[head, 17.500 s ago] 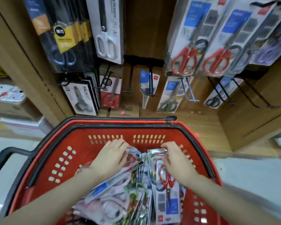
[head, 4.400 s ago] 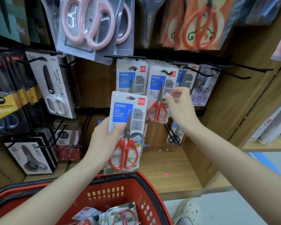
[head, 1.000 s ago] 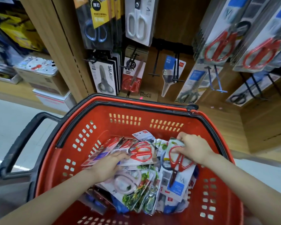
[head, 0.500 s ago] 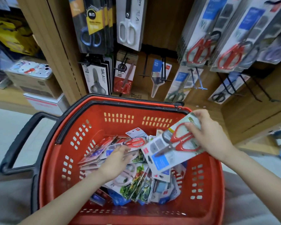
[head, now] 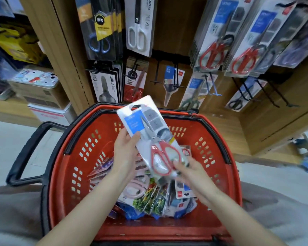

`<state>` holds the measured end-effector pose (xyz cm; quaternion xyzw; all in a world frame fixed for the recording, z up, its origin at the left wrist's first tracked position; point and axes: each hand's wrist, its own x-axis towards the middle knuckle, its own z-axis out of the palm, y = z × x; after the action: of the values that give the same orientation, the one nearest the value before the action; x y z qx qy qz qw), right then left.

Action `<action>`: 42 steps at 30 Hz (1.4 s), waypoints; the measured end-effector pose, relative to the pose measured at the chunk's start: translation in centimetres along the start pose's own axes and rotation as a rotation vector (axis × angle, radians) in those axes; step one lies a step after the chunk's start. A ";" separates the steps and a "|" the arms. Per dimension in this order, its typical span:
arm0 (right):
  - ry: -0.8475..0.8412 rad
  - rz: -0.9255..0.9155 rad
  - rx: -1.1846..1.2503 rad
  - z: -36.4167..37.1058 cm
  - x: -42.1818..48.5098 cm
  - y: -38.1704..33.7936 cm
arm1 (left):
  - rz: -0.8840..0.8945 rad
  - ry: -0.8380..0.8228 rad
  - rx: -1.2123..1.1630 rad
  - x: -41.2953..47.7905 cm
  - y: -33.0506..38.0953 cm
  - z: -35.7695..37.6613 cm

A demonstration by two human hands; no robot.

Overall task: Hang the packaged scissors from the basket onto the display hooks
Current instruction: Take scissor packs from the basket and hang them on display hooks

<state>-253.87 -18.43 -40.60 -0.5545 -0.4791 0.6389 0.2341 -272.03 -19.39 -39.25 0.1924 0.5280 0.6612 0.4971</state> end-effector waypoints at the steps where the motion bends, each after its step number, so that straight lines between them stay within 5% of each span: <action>1: -0.039 0.001 -0.092 0.7 -0.2 0.6 | 0.035 -0.025 0.055 -0.2 0.3 0.0; 6: -0.067 -0.120 -0.238 3.3 0.1 1.1 | 0.106 -0.171 0.349 -1.9 0.2 -0.6; 11: -0.237 -0.257 -0.519 3.5 1.0 0.6 | 0.141 -0.085 0.440 -1.0 1.4 -3.3; 14: -0.162 -0.326 -0.727 2.7 4.4 0.6 | 0.187 -0.058 0.497 0.1 2.6 -5.0; 23: -0.229 -0.253 -1.153 5.1 14.0 5.1 | 0.101 0.094 0.488 2.0 3.0 -9.2; 33: -0.244 -0.128 -1.209 5.1 17.0 4.1 | 0.063 0.166 0.515 2.9 2.3 -11.5; 42: -0.119 -0.489 -1.439 2.3 13.2 0.3 | 0.059 0.182 0.650 3.4 1.1 -11.0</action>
<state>-259.59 -8.43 -47.44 -0.4132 -0.8984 0.1278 -0.0766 -282.59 -21.97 -43.21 0.2963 0.7476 0.4866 0.3413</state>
